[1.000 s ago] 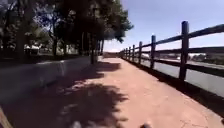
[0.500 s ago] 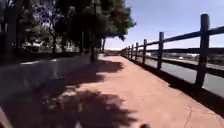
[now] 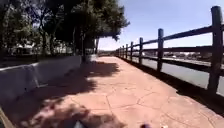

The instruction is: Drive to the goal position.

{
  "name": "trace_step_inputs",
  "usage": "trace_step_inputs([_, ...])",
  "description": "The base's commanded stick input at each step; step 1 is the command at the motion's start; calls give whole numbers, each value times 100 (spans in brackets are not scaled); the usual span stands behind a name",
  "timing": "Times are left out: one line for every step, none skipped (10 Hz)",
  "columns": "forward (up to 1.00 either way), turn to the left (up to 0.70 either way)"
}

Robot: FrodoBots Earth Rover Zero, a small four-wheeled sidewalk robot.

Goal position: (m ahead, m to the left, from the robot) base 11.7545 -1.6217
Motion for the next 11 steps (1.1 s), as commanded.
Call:
trace_step_inputs([100,0])
trace_step_inputs([100,0])
trace_step_inputs([100,0])
trace_step_inputs([100,0])
trace_step_inputs([100,0])
trace_step_inputs([100,0])
trace_step_inputs([100,0])
trace_step_inputs([100,0])
trace_step_inputs([100,0])
trace_step_inputs([100,0])
trace_step_inputs([100,0])
